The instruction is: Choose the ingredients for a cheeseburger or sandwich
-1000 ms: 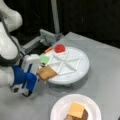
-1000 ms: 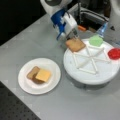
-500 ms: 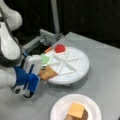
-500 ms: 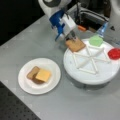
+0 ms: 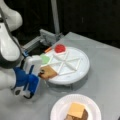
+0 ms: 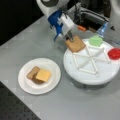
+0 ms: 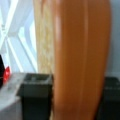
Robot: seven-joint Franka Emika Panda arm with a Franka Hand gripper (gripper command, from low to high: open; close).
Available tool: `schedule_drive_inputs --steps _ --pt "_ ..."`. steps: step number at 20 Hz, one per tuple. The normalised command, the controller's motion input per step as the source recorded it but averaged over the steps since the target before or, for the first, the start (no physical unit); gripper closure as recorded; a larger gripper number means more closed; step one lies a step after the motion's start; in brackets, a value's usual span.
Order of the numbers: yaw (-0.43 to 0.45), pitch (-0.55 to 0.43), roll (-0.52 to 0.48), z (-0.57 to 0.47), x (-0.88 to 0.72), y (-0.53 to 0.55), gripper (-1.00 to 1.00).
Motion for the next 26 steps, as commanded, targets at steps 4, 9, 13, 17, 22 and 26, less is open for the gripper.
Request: schedule_drive_inputs --steps 4,9,13,17,22,26 --pt "0.021 0.038 0.215 -0.13 0.18 -0.35 1.00" --pt "-0.007 0.082 0.194 0.00 0.19 -0.45 1.00" --pt "-0.019 0.141 0.163 0.20 0.27 -0.48 1.00" --pt "0.085 0.175 0.131 0.27 0.37 -0.35 1.00" --pt "0.243 0.163 0.110 0.30 0.54 -0.17 1.00" --pt "0.289 0.161 0.081 0.20 0.51 -0.16 1.00"
